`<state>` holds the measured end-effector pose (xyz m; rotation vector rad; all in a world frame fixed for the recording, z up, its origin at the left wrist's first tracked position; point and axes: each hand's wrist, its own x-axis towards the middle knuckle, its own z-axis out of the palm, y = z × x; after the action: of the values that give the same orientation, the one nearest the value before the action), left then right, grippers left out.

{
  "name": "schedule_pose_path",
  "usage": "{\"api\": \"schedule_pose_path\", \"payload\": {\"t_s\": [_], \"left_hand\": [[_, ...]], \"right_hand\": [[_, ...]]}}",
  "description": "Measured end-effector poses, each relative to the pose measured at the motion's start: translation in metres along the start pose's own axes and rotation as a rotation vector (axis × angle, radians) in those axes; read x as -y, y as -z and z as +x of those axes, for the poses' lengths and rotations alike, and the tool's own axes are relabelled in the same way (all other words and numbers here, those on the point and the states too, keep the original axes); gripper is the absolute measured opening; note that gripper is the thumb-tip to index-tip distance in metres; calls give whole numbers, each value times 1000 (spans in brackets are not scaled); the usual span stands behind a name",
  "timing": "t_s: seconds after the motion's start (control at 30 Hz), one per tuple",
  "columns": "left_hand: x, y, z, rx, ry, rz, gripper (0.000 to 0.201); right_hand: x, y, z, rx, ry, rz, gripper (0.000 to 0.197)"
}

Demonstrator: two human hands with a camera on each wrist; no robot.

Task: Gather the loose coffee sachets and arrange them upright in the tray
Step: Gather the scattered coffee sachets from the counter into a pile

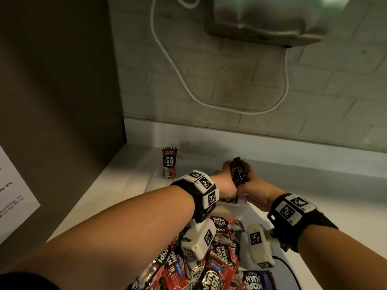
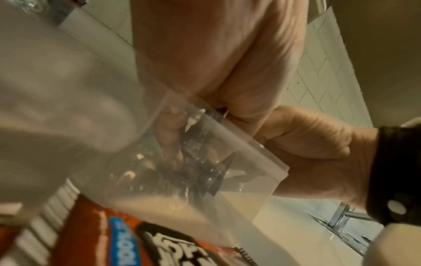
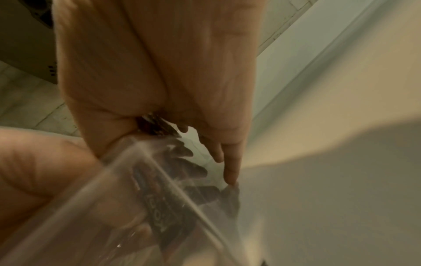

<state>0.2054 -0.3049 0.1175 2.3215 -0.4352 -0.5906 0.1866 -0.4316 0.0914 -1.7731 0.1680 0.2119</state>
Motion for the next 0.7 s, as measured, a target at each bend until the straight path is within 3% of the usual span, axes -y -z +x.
{"api": "schedule_pose_path", "payload": {"t_s": [0.07, 0.2, 0.37, 0.53, 0.7], "left_hand": [[1, 2, -3, 10, -7, -13, 94], [1, 6, -8, 42, -24, -11, 93], [0, 7, -13, 55, -19, -25, 87], [1, 11, -13, 94, 2, 3, 102], [1, 12, -13, 116, 18, 18, 97]], "right_hand": [[7, 0, -9, 38, -6, 44, 107], [11, 1, -15, 66, -12, 99, 121], [14, 1, -20, 91, 10, 70, 107], [15, 4, -24, 77, 12, 83, 107], [19, 10, -28, 35, 17, 46, 106]]}}
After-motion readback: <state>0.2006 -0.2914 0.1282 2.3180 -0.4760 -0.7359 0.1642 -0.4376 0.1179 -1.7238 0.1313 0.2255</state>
